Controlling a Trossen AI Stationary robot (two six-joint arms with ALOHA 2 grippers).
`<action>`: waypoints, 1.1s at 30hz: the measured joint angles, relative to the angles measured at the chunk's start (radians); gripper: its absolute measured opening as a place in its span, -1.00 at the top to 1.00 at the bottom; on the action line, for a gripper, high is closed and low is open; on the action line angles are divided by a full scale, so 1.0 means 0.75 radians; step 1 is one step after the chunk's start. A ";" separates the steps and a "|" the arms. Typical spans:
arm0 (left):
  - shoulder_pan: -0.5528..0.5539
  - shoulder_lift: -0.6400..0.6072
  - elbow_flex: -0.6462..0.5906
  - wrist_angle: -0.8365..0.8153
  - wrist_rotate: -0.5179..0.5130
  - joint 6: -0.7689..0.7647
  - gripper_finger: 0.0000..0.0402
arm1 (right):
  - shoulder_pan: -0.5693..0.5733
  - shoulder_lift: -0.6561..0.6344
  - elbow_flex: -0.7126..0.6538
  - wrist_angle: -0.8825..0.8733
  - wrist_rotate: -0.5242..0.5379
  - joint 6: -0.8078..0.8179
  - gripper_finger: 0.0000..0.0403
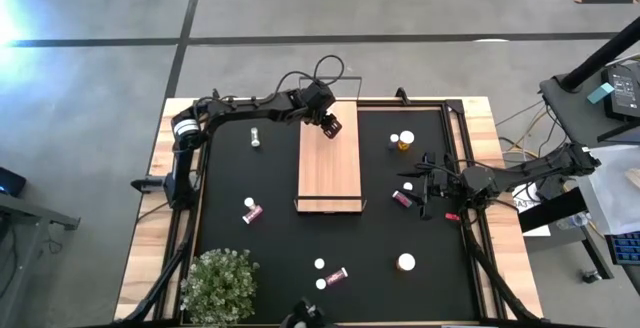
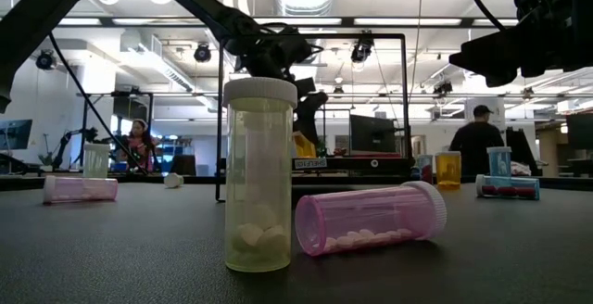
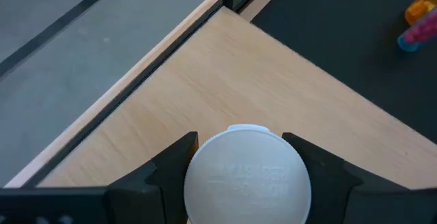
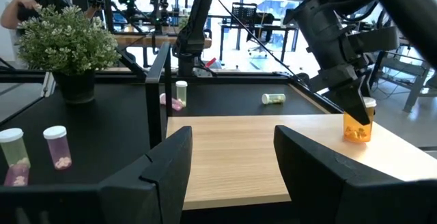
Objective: Pick and place medicine bottles onto shelf by color
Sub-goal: Put the top left orange medicine bottle on the shelf
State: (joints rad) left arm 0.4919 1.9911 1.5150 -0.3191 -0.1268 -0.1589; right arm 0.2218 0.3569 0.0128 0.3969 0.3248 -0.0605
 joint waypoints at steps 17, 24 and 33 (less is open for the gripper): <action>0.000 0.000 -0.006 0.031 -0.004 -0.025 0.07 | 0.000 0.000 0.000 0.000 0.000 0.000 0.01; 0.000 0.000 -0.010 0.033 -0.006 -0.059 0.07 | 0.000 0.000 0.000 0.000 0.000 0.000 0.01; 0.001 0.000 -0.027 0.065 -0.022 -0.060 -0.17 | 0.000 0.000 0.000 0.000 0.000 0.000 0.01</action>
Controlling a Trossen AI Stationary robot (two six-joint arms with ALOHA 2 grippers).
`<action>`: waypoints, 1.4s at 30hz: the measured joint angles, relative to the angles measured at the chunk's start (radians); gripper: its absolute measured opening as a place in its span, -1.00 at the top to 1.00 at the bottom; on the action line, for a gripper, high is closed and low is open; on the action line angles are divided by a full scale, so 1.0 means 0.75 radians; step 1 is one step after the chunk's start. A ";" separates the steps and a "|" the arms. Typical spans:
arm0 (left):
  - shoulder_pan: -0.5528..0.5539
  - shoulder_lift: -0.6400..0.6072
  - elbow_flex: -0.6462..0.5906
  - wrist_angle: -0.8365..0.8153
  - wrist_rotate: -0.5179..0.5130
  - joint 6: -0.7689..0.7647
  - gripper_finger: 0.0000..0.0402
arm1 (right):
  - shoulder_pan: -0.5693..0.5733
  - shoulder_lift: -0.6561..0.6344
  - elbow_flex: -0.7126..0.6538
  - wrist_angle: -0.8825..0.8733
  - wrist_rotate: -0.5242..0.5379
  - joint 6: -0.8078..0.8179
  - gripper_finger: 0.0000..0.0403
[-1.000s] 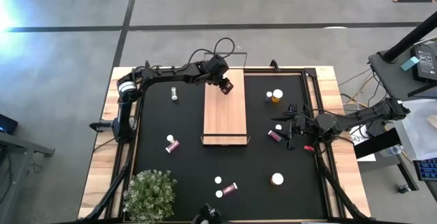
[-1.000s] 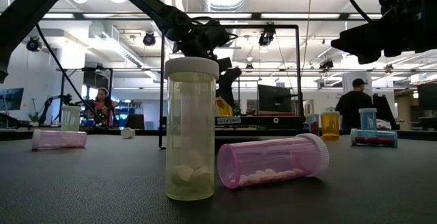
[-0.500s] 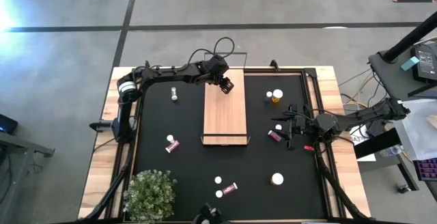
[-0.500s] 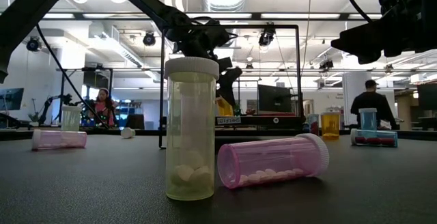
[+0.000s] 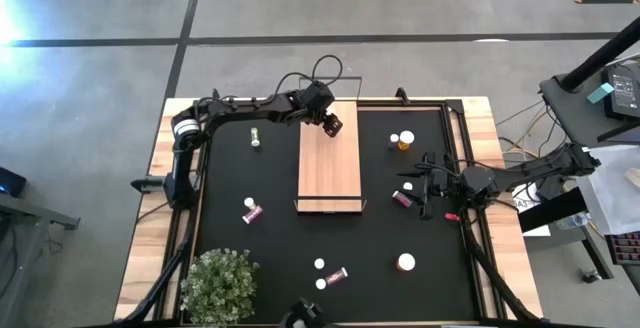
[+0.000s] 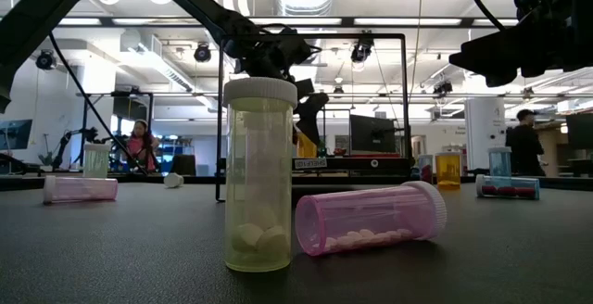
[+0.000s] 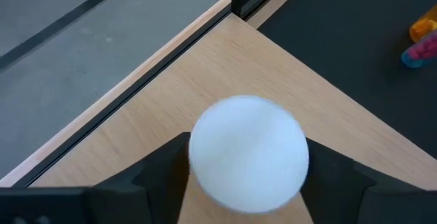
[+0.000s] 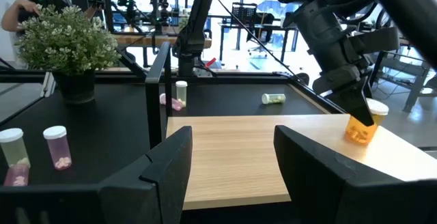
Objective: Pick and place medicine bottles onto shelf by color
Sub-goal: Put the top left orange medicine bottle on the shelf, then put the middle left yellow medicine bottle on the shelf
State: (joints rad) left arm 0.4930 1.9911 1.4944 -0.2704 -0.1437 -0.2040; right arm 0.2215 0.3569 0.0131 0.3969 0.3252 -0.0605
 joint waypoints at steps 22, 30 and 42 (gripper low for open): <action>-0.032 -0.115 -0.015 -0.071 0.025 0.046 -0.58 | 0.000 0.000 0.000 0.000 0.000 0.000 0.01; -0.064 -0.288 -0.057 -0.348 0.030 0.021 -0.58 | 0.000 0.000 0.000 0.000 0.000 0.000 0.01; -0.074 -0.677 -0.547 -0.504 0.005 -0.390 -0.58 | 0.000 0.000 0.000 0.001 0.000 0.000 0.01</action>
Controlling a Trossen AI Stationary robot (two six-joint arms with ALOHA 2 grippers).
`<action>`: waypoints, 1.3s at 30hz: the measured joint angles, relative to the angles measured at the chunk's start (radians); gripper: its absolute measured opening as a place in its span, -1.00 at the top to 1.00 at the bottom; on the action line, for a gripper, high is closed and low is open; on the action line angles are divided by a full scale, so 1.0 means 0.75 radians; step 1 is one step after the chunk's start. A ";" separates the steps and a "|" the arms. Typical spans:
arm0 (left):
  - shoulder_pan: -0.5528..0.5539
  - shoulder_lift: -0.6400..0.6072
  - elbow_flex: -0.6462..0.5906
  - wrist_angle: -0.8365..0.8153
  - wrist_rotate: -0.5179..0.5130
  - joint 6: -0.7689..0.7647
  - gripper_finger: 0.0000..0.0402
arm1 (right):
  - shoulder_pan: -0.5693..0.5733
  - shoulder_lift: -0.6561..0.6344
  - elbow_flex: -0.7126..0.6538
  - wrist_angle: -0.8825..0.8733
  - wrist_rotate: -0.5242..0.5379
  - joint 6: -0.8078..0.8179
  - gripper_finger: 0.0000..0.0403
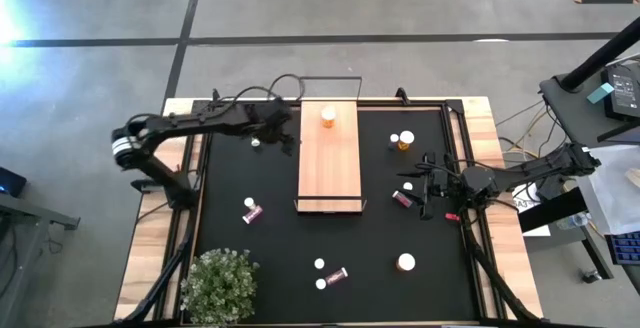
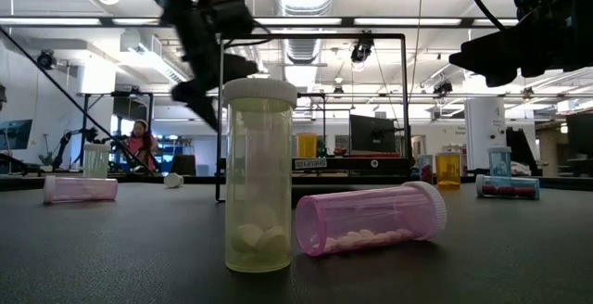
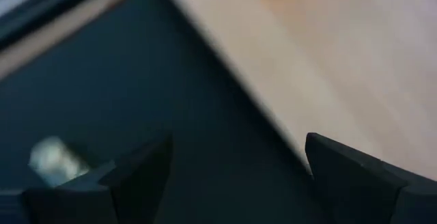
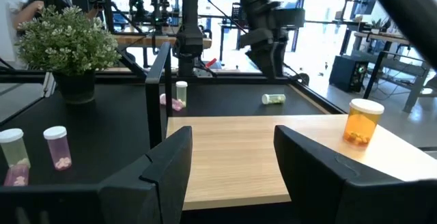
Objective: Pick and place medicine bottles onto shelf by color
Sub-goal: Put the middle left yellow medicine bottle on the shelf
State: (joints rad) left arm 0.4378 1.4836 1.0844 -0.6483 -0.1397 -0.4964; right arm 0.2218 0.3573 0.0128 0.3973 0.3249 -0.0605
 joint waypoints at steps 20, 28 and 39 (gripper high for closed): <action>-0.364 -0.252 -0.276 -0.287 -0.240 -0.881 -0.58 | 0.000 -0.001 0.000 -0.001 0.000 0.000 0.01; -0.545 -0.222 -0.249 -0.402 -0.222 -1.209 -0.58 | 0.000 -0.001 0.000 -0.001 0.000 0.000 0.01; -0.622 -0.119 -0.251 -0.515 0.011 -1.465 -0.58 | 0.000 -0.001 0.000 -0.001 0.000 0.000 0.01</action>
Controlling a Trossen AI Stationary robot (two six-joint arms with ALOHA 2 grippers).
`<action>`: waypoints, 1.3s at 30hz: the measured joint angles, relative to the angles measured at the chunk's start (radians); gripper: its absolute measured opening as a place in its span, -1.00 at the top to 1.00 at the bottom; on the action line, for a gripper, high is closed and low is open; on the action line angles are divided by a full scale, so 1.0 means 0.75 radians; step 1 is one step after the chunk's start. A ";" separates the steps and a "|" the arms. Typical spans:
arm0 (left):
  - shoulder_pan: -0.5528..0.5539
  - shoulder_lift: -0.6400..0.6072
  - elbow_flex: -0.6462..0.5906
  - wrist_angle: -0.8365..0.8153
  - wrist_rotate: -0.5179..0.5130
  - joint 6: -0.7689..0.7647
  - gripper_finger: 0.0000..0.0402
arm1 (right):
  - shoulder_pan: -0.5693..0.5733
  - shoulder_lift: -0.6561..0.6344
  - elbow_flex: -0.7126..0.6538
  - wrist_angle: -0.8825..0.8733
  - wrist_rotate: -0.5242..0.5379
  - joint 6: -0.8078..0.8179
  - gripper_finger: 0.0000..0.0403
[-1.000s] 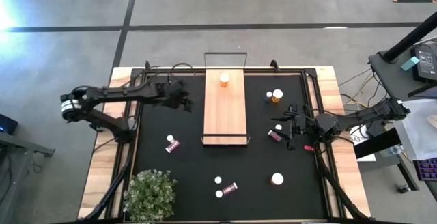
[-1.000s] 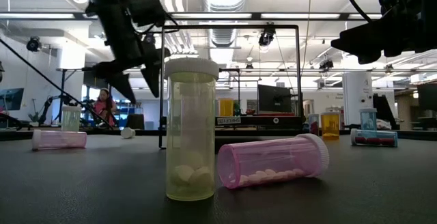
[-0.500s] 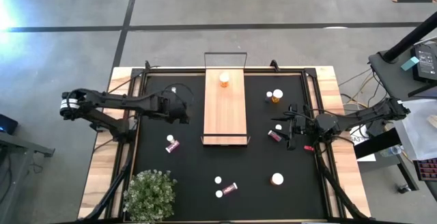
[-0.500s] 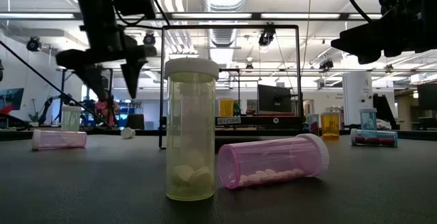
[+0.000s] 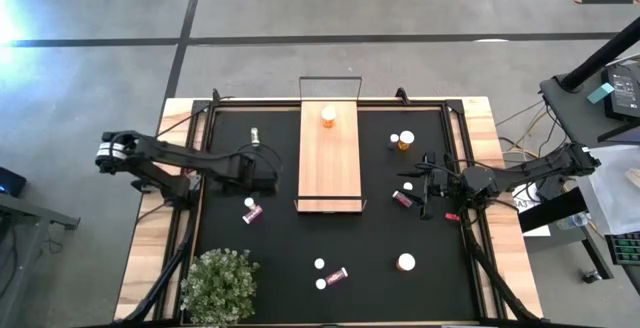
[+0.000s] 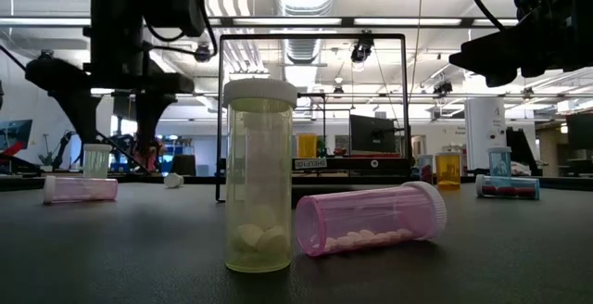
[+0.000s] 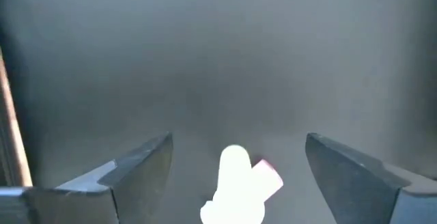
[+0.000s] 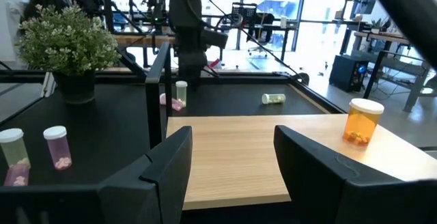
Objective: Pick and place medicine bottles onto shelf by color
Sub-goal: Put the middle left yellow medicine bottle on the shelf
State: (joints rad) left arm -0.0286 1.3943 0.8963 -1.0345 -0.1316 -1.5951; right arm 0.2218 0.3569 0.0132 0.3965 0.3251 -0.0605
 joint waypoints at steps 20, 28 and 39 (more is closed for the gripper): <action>-0.063 0.083 -0.014 0.074 0.132 -0.171 -0.58 | -0.001 0.000 -0.001 0.001 0.000 0.000 0.01; -0.068 0.083 -0.026 0.075 0.132 -0.231 -0.46 | 0.000 0.000 0.000 0.001 0.000 0.000 0.01; -0.068 0.083 -0.026 0.076 0.132 -0.234 0.25 | -0.001 0.000 -0.001 0.001 0.000 0.000 0.01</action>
State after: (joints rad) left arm -0.0795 1.4563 0.8764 -0.9771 -0.0328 -1.7702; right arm 0.2214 0.3569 0.0128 0.3969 0.3250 -0.0605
